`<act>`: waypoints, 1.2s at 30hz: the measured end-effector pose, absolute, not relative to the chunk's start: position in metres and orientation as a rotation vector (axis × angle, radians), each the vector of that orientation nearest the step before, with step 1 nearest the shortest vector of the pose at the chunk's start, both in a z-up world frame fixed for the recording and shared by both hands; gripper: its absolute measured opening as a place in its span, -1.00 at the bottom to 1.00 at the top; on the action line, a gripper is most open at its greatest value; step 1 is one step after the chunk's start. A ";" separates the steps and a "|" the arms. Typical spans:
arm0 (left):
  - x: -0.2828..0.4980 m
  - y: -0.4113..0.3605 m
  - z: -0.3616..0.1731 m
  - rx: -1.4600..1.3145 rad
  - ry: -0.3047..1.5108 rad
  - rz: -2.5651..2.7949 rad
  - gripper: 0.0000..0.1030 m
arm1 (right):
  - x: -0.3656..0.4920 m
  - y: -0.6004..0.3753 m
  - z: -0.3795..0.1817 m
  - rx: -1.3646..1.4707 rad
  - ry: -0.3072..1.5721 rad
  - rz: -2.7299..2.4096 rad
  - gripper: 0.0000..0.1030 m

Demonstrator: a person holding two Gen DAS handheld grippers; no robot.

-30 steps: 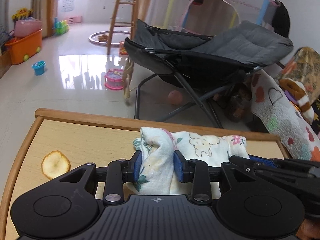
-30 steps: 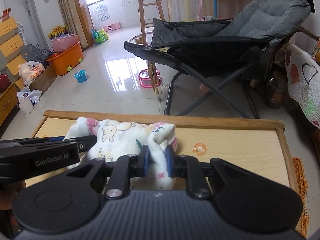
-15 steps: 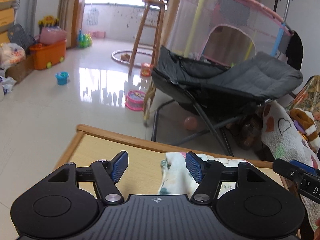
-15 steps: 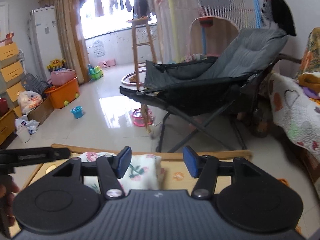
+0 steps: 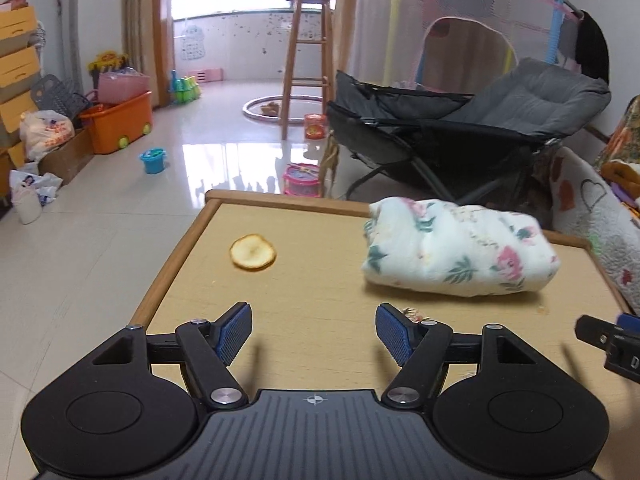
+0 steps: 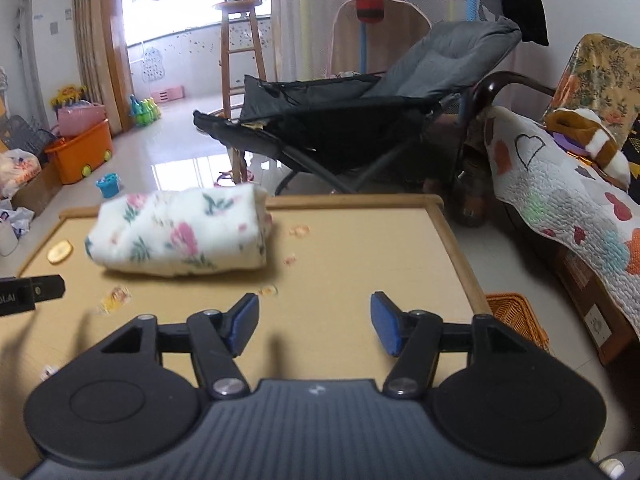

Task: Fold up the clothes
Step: 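Release the rolled blanket with the left gripper and pull both grippers back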

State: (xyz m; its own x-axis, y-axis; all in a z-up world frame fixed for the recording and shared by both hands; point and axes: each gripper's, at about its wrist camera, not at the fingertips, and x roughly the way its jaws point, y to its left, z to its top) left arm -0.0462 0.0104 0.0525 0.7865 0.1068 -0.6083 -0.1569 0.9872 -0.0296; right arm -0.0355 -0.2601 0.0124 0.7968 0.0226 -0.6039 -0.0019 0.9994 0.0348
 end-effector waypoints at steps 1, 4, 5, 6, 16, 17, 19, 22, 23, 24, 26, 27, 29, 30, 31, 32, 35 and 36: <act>-0.046 0.012 0.050 -0.077 0.654 0.146 0.36 | -0.036 -0.260 0.010 0.030 0.644 0.012 0.32; -0.042 0.015 0.044 -0.061 0.661 0.151 0.36 | -0.035 -0.259 0.003 0.027 0.647 0.010 0.36; -0.041 0.015 0.043 -0.060 0.661 0.151 0.36 | -0.034 -0.259 0.000 0.025 0.651 0.011 0.36; -0.040 0.016 0.042 -0.058 0.662 0.151 0.36 | -0.034 -0.259 -0.002 0.023 0.656 0.012 0.37; -0.028 0.024 0.030 -0.042 0.663 0.150 0.65 | -0.027 -0.255 -0.011 0.015 0.675 -0.033 0.90; -0.027 0.025 0.029 -0.040 0.664 0.150 0.69 | -0.026 -0.256 -0.012 0.021 0.681 -0.046 0.95; -0.025 0.026 0.026 -0.037 0.664 0.150 0.93 | -0.023 -0.257 -0.013 0.028 0.691 -0.064 1.00; -0.022 0.027 0.024 -0.034 0.664 0.149 1.00 | -0.025 -0.257 -0.014 0.028 0.691 -0.064 1.00; -0.021 0.026 0.023 -0.035 0.665 0.148 1.00 | -0.025 -0.258 -0.014 0.029 0.691 -0.064 1.00; -0.019 0.025 0.023 -0.036 0.665 0.148 1.00 | -0.026 -0.258 -0.015 0.030 0.691 -0.063 1.00; -0.019 0.024 0.022 -0.036 0.665 0.148 1.00 | -0.026 -0.259 -0.015 0.031 0.691 -0.063 1.00; -0.019 0.024 0.021 -0.036 0.665 0.148 1.00 | -0.026 -0.260 -0.015 0.031 0.691 -0.062 1.00; -0.019 0.024 0.021 -0.035 0.664 0.148 1.00 | -0.025 -0.260 -0.015 0.030 0.691 -0.062 1.00; -0.019 0.023 0.021 -0.034 0.664 0.147 1.00 | -0.025 -0.260 -0.015 0.031 0.692 -0.062 1.00; -0.019 0.023 0.020 -0.035 0.664 0.147 1.00 | -0.025 -0.261 -0.015 0.031 0.692 -0.062 1.00; -0.018 0.023 0.020 -0.035 0.664 0.147 1.00 | -0.025 -0.261 -0.014 0.031 0.692 -0.062 1.00; -0.017 0.023 0.020 -0.036 0.664 0.147 1.00 | -0.025 -0.260 -0.014 0.031 0.693 -0.062 1.00; -0.016 0.023 0.020 -0.037 0.664 0.147 1.00 | -0.025 -0.260 -0.014 0.031 0.693 -0.062 1.00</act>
